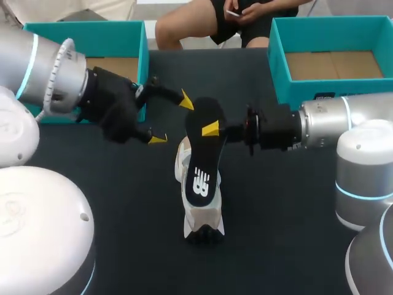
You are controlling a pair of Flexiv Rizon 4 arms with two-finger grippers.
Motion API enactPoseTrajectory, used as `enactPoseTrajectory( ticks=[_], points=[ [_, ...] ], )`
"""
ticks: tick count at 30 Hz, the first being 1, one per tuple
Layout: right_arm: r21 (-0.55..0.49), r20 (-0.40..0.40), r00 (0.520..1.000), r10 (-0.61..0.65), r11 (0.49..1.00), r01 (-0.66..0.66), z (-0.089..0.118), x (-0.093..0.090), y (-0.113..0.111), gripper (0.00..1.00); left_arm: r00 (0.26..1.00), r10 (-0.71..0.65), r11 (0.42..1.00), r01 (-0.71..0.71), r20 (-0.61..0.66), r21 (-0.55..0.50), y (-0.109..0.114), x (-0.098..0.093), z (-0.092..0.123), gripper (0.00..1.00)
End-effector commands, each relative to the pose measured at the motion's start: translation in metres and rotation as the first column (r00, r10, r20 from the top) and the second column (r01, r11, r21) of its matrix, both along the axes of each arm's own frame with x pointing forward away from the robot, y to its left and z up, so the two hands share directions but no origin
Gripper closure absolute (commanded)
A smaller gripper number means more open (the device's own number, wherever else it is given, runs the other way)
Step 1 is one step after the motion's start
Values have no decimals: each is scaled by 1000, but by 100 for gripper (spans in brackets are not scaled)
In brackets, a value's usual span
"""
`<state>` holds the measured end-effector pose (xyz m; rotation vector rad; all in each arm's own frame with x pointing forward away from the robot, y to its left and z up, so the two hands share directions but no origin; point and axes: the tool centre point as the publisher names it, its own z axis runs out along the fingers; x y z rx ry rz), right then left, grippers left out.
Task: Take the shoe out of the shoebox, open the shoe tongue, remove and reinsert the insole, then place the shoe into the shoebox
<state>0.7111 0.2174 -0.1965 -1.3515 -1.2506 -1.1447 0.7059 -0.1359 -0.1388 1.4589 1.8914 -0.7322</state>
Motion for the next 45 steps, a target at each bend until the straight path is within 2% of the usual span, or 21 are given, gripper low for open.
enactPoseTrajectory(
  ticks=[1, 7, 8, 9, 10, 14, 20, 24, 45],
  points=[
    [-7, -1, 1000, 5, 1000, -5, 0, 2, 5, 100, 996, -2, 911, 37, -85, 411, -4, 3, 4, 0],
    [-7, 6, 1000, 12, 1000, -12, -1, 3, 8, 100, 996, -2, 911, 37, -85, 411, -4, 3, 4, 0],
    [-8, 6, 1000, 12, 1000, -12, -1, 3, 8, 100, 992, -47, 907, 91, -114, 411, -6, 1, 5, 0],
    [-8, 7, 1000, 13, 1000, -13, -1, 3, 8, 100, 994, -22, 879, 72, -111, 472, -10, 1, 5, 0],
    [-9, 8, 1000, 14, 1000, -14, -1, 2, 8, 100, 994, -41, 879, 86, -105, 468, -11, 0, 6, 0],
    [-12, 11, 1000, 15, 1000, -15, 0, 1, 9, 100, 992, -30, 811, 94, -120, 577, -15, 1, 7, 0],
    [-12, 10, 1000, 13, 1000, -13, 0, -1, 8, 100, 993, -37, 724, 102, -109, 683, -22, 0, 9, 0],
    [-13, 10, 1000, 14, 1000, -14, 0, -1, 8, 100, 994, -24, 689, 97, -111, 718, -23, 0, 9, 0],
    [-12, 14, 1000, 18, 1000, -18, -1, 0, 8, 100, 993, -45, 696, 108, -107, 710, -21, -1, 6, 0]
  ],
)
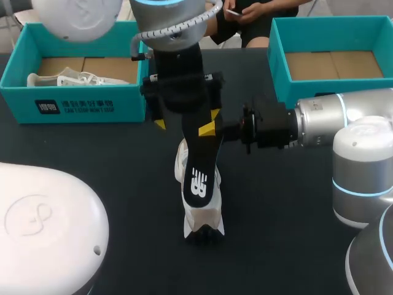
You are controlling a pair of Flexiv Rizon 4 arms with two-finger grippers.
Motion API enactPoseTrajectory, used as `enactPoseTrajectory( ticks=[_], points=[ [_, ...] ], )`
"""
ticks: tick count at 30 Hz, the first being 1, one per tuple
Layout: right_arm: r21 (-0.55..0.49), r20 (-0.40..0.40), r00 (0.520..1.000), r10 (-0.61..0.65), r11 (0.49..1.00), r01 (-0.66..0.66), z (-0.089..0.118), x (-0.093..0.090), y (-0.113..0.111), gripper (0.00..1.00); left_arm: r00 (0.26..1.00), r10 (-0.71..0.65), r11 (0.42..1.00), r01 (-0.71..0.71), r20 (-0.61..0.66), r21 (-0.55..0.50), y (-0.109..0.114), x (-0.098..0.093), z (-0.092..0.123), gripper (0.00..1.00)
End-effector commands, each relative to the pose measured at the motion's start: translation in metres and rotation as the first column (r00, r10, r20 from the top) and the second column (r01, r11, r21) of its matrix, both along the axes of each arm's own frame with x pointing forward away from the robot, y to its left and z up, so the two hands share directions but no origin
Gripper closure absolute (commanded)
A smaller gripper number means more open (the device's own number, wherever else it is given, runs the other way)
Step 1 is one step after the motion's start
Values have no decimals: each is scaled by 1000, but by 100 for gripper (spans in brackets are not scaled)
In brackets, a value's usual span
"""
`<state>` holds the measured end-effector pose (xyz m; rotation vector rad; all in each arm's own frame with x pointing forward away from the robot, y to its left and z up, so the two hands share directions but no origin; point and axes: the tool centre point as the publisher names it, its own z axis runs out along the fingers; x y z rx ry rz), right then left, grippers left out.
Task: Take the shoe out of the shoebox, open the shoe tongue, remove and reinsert the insole, then place the shoe into the shoebox
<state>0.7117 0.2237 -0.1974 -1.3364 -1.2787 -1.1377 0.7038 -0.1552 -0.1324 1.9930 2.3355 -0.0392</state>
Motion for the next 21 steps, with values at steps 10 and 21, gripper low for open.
enactPoseTrajectory(
  ticks=[10, 21],
  points=[
    [-5, 1, 1000, -1, 1000, 1, 1, -2, -2, 100, 991, -130, 991, 131, 14, -28, -4, 0, -3, 0],
    [-4, 2, 1000, 5, 1000, -5, 2, -1, -4, 100, 982, -165, 912, 188, 95, -365, 10, 4, -5, 0]
  ],
)
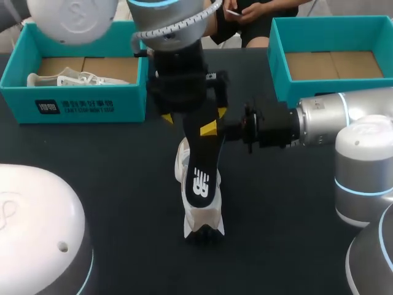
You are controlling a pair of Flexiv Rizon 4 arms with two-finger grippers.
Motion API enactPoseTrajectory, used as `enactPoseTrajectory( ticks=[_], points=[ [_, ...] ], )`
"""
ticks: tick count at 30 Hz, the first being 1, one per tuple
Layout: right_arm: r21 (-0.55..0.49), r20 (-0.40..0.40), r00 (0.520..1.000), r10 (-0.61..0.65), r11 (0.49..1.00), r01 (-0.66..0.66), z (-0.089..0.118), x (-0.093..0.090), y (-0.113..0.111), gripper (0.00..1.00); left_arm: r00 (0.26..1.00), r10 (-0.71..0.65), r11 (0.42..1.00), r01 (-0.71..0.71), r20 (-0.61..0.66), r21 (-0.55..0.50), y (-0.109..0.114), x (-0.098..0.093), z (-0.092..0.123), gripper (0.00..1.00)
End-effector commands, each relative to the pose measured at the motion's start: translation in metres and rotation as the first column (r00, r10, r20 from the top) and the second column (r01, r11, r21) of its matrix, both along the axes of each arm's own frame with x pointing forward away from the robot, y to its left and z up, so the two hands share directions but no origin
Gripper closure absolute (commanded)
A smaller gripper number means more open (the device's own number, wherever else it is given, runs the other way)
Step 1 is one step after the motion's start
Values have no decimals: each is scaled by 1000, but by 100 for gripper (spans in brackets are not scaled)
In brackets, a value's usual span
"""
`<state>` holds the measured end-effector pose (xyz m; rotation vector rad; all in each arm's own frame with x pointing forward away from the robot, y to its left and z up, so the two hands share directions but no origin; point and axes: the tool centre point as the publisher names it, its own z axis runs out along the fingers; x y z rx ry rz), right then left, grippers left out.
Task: Take the shoe out of the shoebox, open the shoe tongue, remove and reinsert the insole, then place the shoe into the shoebox
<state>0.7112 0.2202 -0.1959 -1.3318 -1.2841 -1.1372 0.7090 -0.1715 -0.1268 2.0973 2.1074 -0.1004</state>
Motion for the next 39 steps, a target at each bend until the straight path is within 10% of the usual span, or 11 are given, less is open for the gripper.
enactPoseTrajectory(
  ticks=[1, 18, 39],
  points=[
    [-4, -2, 1000, 0, 1000, 0, 1, 0, -1, 100, 997, -77, 934, 66, -18, -352, 29, -1, -13, 0],
    [-6, -9, 1000, -12, 1000, 12, 0, -2, -3, 100, 987, -82, 558, 158, 136, -814, 64, -7, -33, 0],
    [-1, -11, 1000, -20, 1000, 20, -1, -8, -4, 100, 993, -60, 562, 119, 104, -818, 67, 3, -38, 0]
  ],
)
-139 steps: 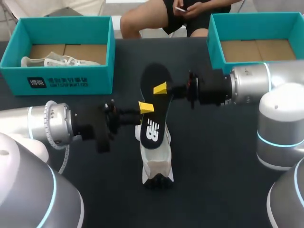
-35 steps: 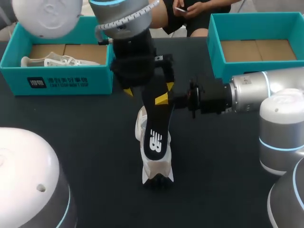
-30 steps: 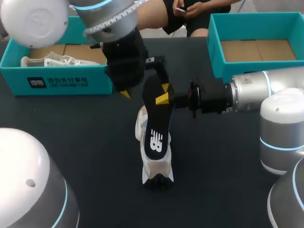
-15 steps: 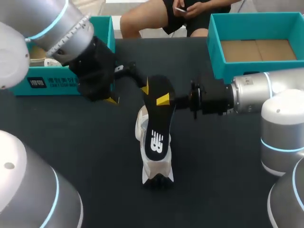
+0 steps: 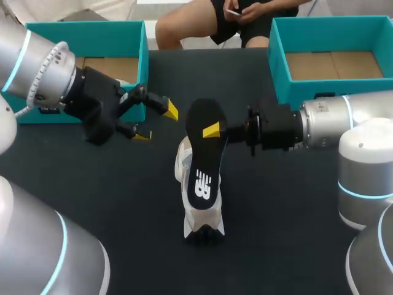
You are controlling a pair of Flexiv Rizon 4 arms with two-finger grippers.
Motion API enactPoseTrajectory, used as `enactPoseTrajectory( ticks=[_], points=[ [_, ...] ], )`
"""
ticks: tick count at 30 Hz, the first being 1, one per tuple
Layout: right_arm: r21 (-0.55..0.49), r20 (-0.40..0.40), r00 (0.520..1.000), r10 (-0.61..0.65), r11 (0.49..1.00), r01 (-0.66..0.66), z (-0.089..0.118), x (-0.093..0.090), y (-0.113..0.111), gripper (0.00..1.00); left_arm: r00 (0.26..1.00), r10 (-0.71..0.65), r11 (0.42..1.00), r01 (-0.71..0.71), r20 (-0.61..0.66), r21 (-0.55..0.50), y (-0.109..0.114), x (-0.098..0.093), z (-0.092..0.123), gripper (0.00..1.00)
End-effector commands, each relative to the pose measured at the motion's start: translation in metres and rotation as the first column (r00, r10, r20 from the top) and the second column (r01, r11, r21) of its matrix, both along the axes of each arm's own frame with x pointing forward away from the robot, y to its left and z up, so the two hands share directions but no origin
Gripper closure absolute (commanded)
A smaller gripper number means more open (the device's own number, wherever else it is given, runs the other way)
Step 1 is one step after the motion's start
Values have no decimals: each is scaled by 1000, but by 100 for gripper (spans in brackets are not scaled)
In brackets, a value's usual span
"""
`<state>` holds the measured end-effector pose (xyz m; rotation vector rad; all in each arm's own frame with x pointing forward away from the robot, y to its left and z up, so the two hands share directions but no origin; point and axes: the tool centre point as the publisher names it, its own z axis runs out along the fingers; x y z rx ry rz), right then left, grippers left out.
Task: Take the shoe out of the shoebox, open the shoe tongue, remove and reinsert the insole, then place the shoe into the shoebox
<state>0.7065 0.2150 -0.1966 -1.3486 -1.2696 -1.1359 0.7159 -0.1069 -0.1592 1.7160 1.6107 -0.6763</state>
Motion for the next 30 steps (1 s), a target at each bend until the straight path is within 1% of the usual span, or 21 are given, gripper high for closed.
enactPoseTrajectory(
  ticks=[1, 3, 4, 6, 7, 8, 10, 12, 13, 18, 22, 24, 25, 30],
  points=[
    [4, 1, 1000, -8, 1000, 8, 0, -4, 2, 100, 1000, -25, 966, 27, 11, -257, 3, -4, -5, 0],
    [9, 0, 1000, -7, 1000, 7, 1, -5, 4, 100, 1000, -25, 966, 27, 11, -257, 3, -4, -5, 0],
    [11, 0, 1000, -6, 1000, 6, 1, -5, 5, 100, 1000, -13, 942, 10, -5, -335, 2, -1, -9, 0],
    [16, 0, 1000, 1, 1000, -1, 2, -5, 8, 100, 1000, 4, 939, -14, -29, -343, 2, 5, -19, 0],
    [18, -1, 1000, 3, 1000, -3, 2, -5, 8, 100, 1000, 3, 941, -12, -27, -337, 2, 5, -22, 0],
    [19, -1, 1000, 4, 1000, -4, 2, -5, 9, 100, 999, -2, 929, -13, -42, -369, 1, 5, -23, 0],
    [21, -3, 1000, 6, 1000, -6, 2, -4, 10, 100, 999, 0, 930, -14, -39, -368, 0, 6, -24, 0],
    [23, -5, 1000, 7, 1000, -7, 2, -4, 12, 100, 999, -6, 914, -15, -50, -405, -1, 7, -24, 0],
    [23, -6, 1000, 8, 1000, -8, 2, -5, 13, 100, 999, -2, 918, -15, -43, -397, -2, 8, -26, 0],
    [65, 2, 1000, 13, 998, -13, 3, -9, 24, 100, 998, 5, 907, -32, -67, -420, -7, 11, -32, 0],
    [77, 4, 1000, 0, 997, 0, 4, -12, 28, 100, 996, 9, 899, -45, -86, -436, -13, 15, -34, 0],
    [87, 5, 1000, 2, 996, -2, 4, -13, 31, 100, 996, 9, 897, -46, -87, -439, -16, 18, -35, 14],
    [90, 5, 1000, 7, 996, -7, 3, -13, 32, 100, 996, 9, 897, -47, -88, -440, -18, 19, -35, 32],
    [96, 7, 1000, 8, 995, -9, 2, -13, 35, 100, 995, 13, 892, -57, -100, -449, -24, 23, -38, 31]
  ],
)
